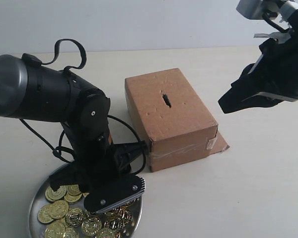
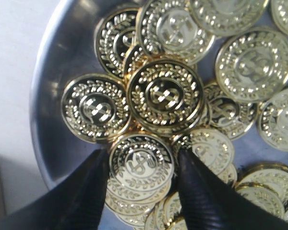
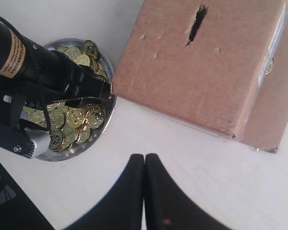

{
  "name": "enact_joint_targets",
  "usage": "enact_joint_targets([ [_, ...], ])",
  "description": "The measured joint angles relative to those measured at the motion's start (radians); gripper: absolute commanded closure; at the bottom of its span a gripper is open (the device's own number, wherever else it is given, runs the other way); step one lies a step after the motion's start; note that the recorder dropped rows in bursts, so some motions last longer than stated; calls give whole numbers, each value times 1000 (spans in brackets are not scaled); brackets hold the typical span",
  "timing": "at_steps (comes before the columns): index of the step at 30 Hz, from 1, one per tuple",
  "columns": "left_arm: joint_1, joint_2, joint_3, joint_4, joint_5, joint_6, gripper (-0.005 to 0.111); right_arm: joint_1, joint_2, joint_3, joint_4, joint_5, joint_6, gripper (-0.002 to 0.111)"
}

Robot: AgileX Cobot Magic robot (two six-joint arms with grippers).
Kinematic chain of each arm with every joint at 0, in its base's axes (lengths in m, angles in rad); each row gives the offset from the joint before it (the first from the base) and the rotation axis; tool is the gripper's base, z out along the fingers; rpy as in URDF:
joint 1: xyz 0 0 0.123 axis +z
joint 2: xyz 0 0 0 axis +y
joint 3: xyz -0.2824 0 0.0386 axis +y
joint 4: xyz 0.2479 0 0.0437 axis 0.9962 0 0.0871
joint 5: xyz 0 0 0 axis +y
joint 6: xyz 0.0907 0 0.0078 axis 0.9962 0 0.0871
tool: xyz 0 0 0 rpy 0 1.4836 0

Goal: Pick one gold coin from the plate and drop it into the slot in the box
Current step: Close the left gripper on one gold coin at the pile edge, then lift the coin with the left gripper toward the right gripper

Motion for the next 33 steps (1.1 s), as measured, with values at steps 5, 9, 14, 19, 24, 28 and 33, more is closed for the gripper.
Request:
enact_joint_targets([
  [5,0,0,0,0,-6,0,76,0,0,0,0,0,0,108],
  [9,0,0,0,0,-6,0,80,0,0,0,0,0,0,108],
  [14,0,0,0,0,-6,0,80,0,0,0,0,0,0,108],
  [19,0,0,0,0,-8,0,80,0,0,0,0,0,0,108],
  [24,0,-28,0,0,-12,-15,80,0,0,0,0,0,0,108],
  [28,0,-60,0,0,-14,-49,80,0,0,0,2,0,0,108],
  [33,0,-131,0,5,-14,-184,80,0,0,0,7,0,0,108],
])
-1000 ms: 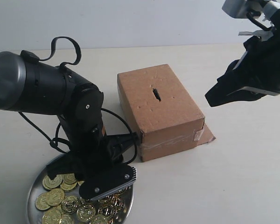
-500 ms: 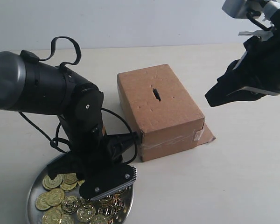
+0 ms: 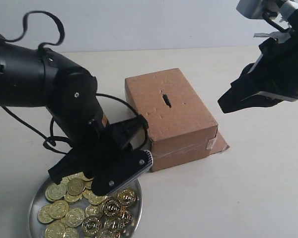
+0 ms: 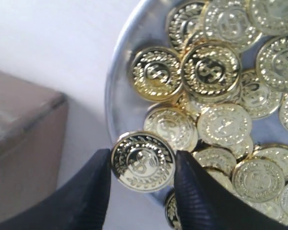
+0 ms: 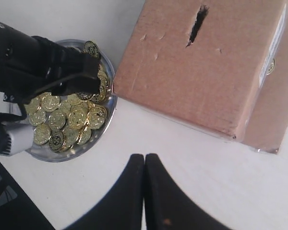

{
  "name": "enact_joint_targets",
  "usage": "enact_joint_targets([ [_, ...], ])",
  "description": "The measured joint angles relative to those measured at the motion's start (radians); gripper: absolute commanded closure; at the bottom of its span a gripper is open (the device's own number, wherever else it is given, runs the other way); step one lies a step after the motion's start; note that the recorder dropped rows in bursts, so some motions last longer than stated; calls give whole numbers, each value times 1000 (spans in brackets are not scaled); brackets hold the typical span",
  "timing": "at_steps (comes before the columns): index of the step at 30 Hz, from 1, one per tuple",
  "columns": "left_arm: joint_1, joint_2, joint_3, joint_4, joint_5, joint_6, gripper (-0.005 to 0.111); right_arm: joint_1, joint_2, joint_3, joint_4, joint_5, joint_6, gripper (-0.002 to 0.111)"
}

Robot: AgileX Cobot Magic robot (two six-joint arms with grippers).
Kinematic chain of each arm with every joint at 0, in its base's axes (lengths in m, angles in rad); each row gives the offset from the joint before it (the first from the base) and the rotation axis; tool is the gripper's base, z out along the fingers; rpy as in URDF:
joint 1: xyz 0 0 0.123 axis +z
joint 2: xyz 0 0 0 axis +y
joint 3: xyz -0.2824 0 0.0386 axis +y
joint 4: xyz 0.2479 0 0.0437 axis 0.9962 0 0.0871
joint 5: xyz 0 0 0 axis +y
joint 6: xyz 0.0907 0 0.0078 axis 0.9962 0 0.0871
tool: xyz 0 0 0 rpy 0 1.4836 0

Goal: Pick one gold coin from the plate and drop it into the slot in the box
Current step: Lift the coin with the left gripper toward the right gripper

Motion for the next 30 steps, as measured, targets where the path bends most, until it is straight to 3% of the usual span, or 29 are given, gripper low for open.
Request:
enact_joint_targets([
  [5,0,-110,0,6,4,-177,80,0,0,24,111,-31,-65,108],
  [19,0,-382,0,11,105,-590,80,7,0,251,817,-139,-424,108],
  [27,0,-443,0,11,115,-729,80,179,10,263,954,-280,-444,108],
  [30,0,-462,0,11,125,-744,80,249,32,263,1004,-356,-444,101],
])
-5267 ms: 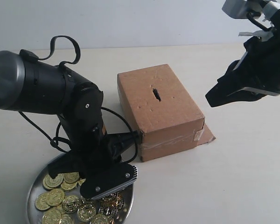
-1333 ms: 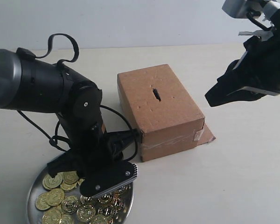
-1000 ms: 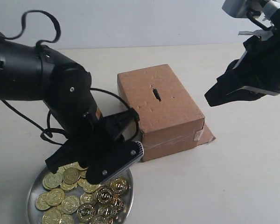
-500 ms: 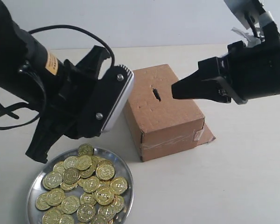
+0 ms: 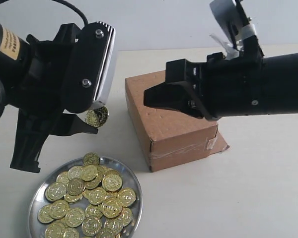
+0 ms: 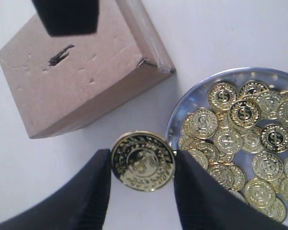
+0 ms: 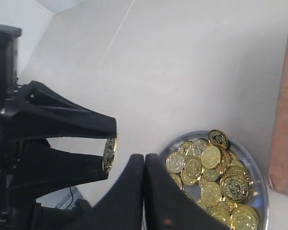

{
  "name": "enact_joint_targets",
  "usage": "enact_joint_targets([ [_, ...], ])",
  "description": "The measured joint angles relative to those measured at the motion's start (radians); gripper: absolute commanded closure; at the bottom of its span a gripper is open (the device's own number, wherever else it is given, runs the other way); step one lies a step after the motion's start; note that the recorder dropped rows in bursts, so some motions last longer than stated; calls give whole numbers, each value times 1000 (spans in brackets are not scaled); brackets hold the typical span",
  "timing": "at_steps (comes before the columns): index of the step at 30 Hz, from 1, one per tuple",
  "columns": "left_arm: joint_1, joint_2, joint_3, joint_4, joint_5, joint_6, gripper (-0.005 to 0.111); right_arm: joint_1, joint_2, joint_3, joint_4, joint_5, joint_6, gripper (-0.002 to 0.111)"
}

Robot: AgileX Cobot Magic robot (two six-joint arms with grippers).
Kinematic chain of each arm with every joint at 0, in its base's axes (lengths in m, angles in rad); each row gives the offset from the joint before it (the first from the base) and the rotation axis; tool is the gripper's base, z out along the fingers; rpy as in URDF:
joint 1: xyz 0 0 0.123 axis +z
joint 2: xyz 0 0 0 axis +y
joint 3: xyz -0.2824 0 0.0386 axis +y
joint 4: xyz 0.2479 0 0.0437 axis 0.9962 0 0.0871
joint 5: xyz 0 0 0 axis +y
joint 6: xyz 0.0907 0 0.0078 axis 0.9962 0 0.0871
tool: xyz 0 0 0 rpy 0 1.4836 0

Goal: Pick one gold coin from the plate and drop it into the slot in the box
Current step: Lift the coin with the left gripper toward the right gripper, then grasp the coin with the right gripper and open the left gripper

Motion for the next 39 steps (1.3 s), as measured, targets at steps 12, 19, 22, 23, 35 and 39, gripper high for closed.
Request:
enact_joint_targets([
  [12,0,-56,0,0,9,-21,80,95,94,-9,122,3,-54,57],
  [19,0,-56,0,-3,11,-21,80,95,95,-55,128,28,-60,57],
  [22,0,-56,0,-3,12,-21,80,95,97,-64,128,30,-60,57],
  [23,0,-56,0,-3,12,-21,80,95,97,-69,128,30,-60,57],
  [35,0,-56,0,-9,12,-21,80,126,97,-82,130,-1,-54,57],
  [39,0,-57,0,-11,12,-21,80,169,97,-88,130,-53,-54,57],
])
